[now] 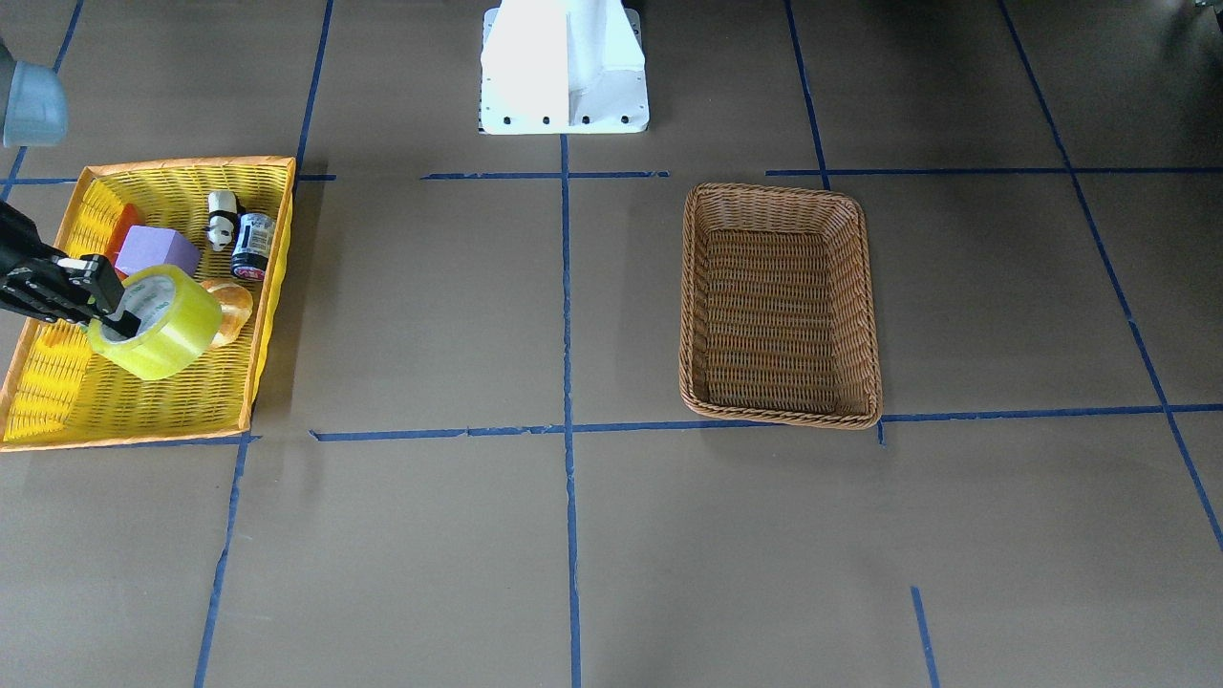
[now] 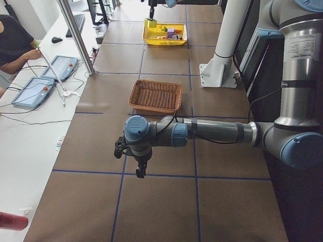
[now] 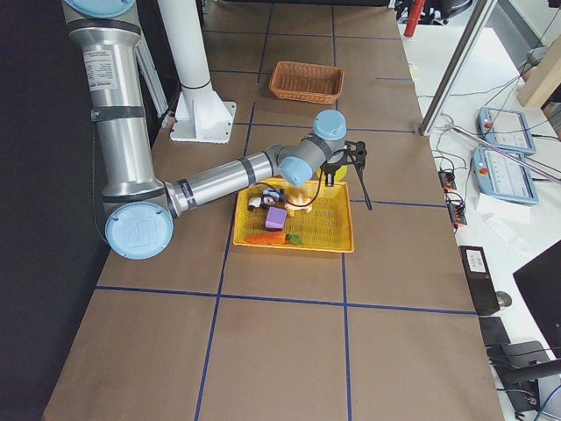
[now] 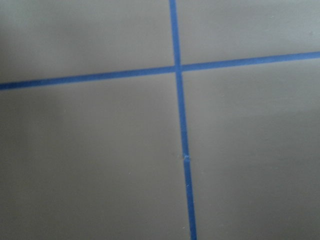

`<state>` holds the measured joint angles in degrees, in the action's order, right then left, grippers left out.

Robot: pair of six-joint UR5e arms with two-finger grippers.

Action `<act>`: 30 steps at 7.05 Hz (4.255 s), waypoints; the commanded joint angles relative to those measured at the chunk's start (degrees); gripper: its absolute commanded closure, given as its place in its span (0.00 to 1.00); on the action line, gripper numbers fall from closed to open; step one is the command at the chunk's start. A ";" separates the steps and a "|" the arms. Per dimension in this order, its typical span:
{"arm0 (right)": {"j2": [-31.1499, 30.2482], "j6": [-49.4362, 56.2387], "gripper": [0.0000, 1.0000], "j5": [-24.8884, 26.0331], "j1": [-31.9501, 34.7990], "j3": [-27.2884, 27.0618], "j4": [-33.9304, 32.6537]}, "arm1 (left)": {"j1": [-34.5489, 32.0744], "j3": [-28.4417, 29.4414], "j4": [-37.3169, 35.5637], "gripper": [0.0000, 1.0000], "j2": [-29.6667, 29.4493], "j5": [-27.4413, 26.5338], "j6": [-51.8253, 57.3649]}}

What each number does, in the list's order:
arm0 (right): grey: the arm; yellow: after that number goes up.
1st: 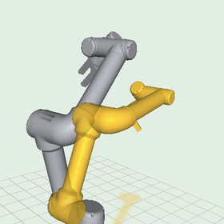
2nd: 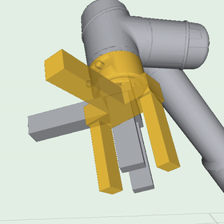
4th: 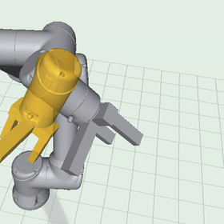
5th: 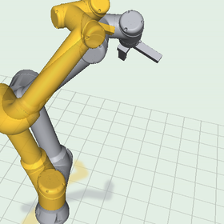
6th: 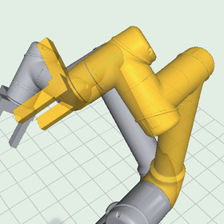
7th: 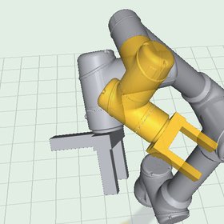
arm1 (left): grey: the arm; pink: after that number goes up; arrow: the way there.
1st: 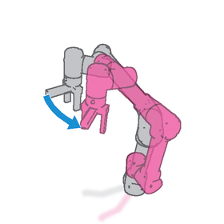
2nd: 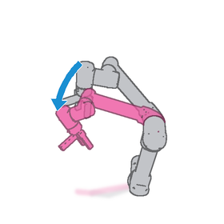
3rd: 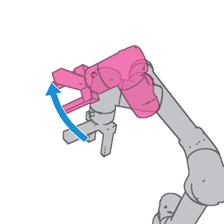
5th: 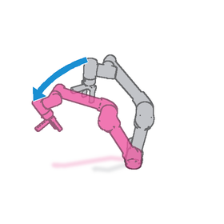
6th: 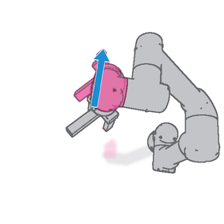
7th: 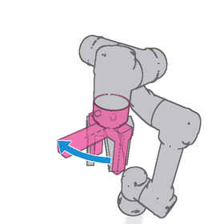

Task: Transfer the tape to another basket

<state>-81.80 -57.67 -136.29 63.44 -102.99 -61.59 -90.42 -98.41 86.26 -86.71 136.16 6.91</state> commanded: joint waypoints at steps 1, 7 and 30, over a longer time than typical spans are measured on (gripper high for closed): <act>2.08 -19.84 0.99 0.58 -4.88 0.06 13.18 | 0.68 -3.79 3.44 0.00 -0.21 1.63 -9.99; 2.08 -52.60 0.99 19.99 -19.30 -0.38 43.18 | 14.21 -3.11 48.42 0.00 -2.74 14.92 -74.41; 8.32 -58.61 0.96 31.26 -46.65 -4.42 59.39 | 65.46 -6.01 104.11 0.00 -25.69 -29.73 -145.69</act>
<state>-73.51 -116.48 -105.10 17.41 -107.49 -2.20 -25.30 -104.48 190.38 -111.95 106.54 -138.81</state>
